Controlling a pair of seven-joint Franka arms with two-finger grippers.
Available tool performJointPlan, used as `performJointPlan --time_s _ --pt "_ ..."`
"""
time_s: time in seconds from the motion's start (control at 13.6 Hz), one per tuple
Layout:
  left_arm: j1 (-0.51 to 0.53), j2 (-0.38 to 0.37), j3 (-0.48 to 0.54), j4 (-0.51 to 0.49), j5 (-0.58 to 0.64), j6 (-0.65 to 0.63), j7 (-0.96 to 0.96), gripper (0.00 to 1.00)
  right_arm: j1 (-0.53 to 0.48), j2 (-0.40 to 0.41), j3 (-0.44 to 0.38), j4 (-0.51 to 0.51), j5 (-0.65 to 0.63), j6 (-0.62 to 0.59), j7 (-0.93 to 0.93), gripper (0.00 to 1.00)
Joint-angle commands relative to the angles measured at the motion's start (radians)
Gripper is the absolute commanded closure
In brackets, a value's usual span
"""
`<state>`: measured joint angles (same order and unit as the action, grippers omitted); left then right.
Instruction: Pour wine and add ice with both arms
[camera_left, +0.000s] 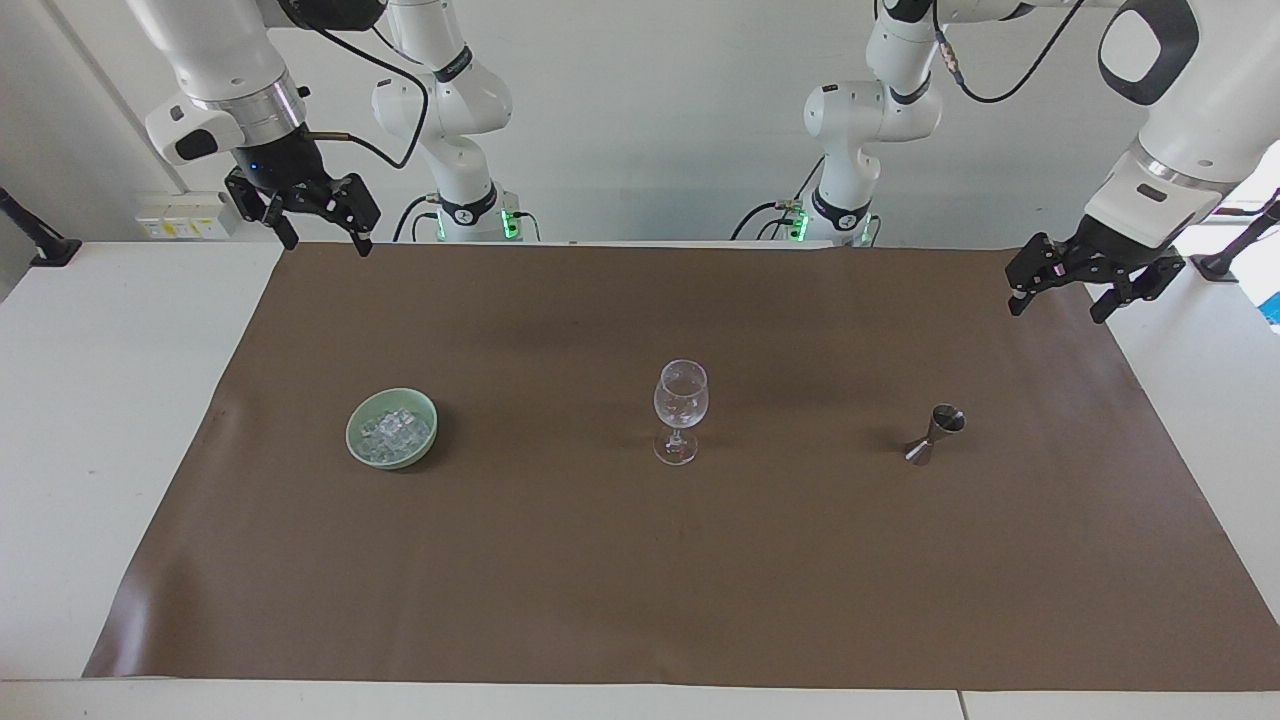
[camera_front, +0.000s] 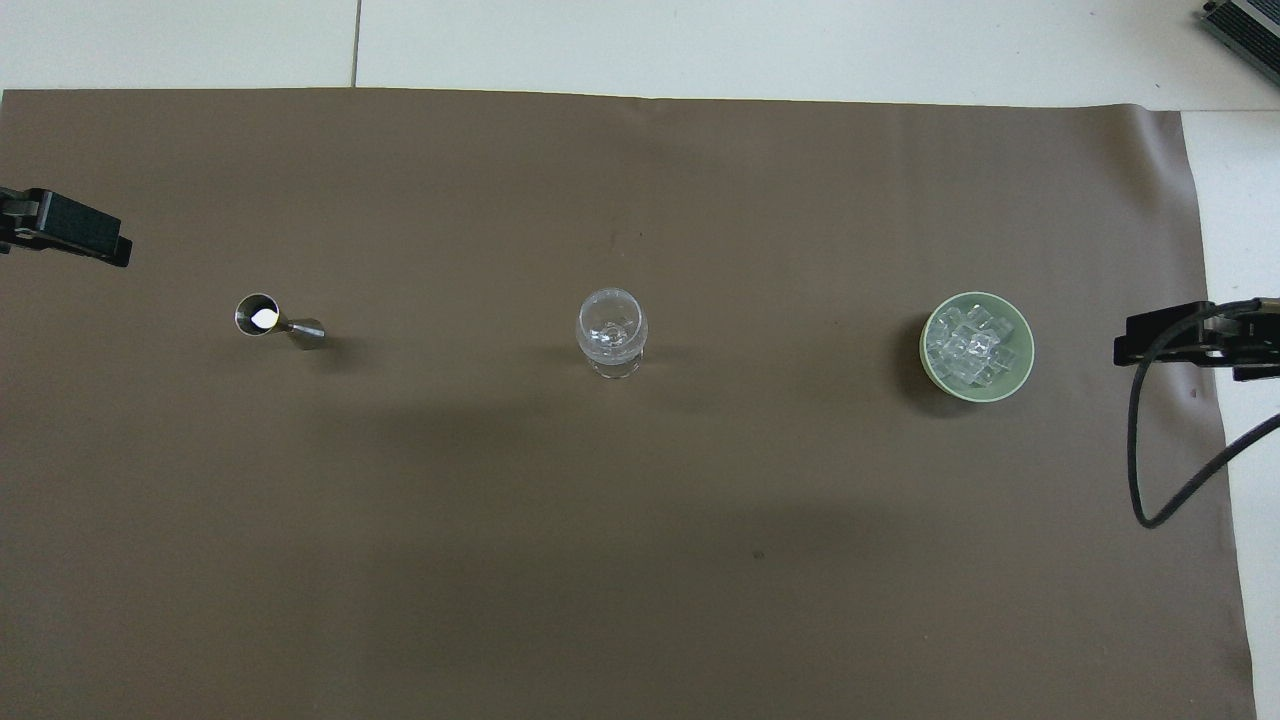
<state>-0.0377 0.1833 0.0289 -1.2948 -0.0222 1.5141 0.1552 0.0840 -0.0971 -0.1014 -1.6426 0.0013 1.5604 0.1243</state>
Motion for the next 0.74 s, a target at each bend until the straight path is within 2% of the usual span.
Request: performJointPlan --time_s 0.0,0.37,0.66 --pt "0.013 0.051 0.006 0.092 -0.005 -0.018 -0.003 0.0 0.0 -0.004 -0.003 -0.002 -0.003 -0.014 -0.018 0.0" --pt "0.013 0.07 0.041 0.092 -0.015 -0.04 -0.025 0.0 0.0 -0.004 -0.003 -0.002 -0.003 -0.014 -0.018 0.0" --pt "0.012 0.149 0.086 0.124 -0.044 -0.058 -0.116 0.0 0.0 -0.004 -0.003 -0.002 -0.003 -0.014 -0.018 0.0"
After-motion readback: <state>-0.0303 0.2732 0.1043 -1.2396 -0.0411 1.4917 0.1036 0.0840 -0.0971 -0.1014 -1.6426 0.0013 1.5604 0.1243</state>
